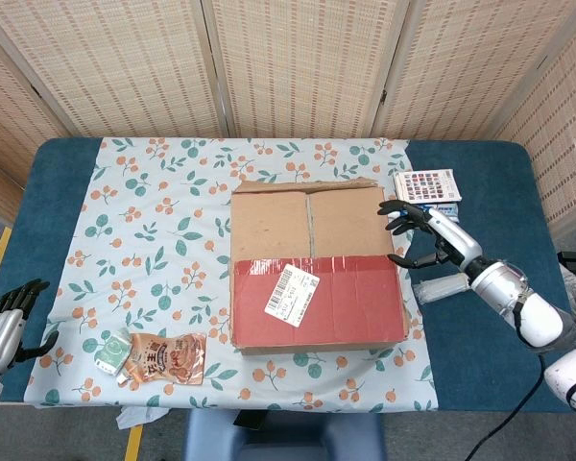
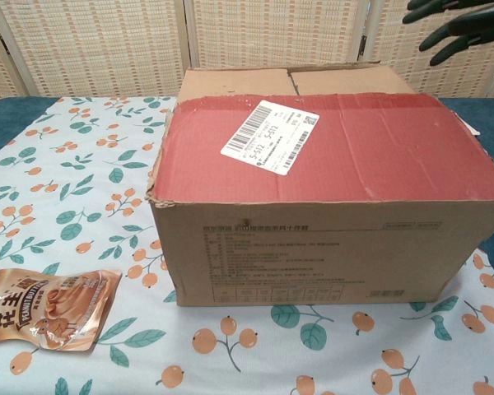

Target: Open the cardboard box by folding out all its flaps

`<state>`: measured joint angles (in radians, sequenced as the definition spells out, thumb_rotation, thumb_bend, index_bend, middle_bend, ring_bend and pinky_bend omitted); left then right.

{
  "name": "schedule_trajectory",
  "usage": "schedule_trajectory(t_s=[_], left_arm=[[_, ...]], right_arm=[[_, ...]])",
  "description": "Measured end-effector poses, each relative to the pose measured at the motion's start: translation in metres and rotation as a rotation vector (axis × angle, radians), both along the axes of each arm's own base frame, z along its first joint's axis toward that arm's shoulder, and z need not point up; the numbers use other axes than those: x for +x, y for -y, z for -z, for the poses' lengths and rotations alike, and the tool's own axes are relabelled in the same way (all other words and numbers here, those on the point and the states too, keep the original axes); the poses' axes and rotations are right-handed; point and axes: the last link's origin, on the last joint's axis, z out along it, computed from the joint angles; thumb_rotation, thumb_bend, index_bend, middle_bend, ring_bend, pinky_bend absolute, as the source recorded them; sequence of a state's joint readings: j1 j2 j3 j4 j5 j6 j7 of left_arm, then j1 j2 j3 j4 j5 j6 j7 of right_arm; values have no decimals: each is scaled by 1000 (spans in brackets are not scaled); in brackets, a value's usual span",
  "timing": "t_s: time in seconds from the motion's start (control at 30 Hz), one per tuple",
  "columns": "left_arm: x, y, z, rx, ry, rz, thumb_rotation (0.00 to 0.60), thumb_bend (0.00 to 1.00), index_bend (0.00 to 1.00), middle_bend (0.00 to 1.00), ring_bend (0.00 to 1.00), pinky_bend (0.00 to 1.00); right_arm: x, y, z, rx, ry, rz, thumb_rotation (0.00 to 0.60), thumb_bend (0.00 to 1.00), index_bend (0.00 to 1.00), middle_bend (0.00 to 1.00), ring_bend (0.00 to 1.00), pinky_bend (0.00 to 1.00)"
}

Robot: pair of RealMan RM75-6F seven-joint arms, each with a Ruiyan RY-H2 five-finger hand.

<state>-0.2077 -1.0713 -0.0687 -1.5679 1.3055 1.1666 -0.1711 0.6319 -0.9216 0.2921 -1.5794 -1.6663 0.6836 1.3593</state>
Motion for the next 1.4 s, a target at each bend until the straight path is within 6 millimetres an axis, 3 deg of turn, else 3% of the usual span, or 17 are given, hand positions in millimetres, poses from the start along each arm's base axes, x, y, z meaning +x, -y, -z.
schedule_trajectory(t_s=[0.2, 0.5, 0.77, 1.07, 1.4], left_arm=[[1, 0, 2, -6, 9, -1, 600, 420, 106, 82, 33, 0], [1, 2, 0, -8, 24, -1, 600, 420, 104, 82, 32, 0], [0, 2, -1, -1, 19, -4, 600, 420, 104, 82, 32, 0], [2, 2, 1, -5, 7, 2, 600, 420, 104, 82, 32, 0], [7, 2, 4, -9, -11, 20, 600, 420, 104, 82, 32, 0]], right_arm=[[-19, 12, 6, 87, 0, 15, 600, 319, 233, 159, 278, 277], [-9, 23, 25, 215, 85, -8, 600, 319, 233, 159, 279, 282], [-7, 16, 32, 261, 99, -24, 600, 319, 233, 157, 272, 289], [-3, 0, 15, 257, 133, -38, 600, 319, 233, 138, 257, 301], [5, -38, -27, 211, 170, -102, 600, 319, 232, 137, 257, 302]])
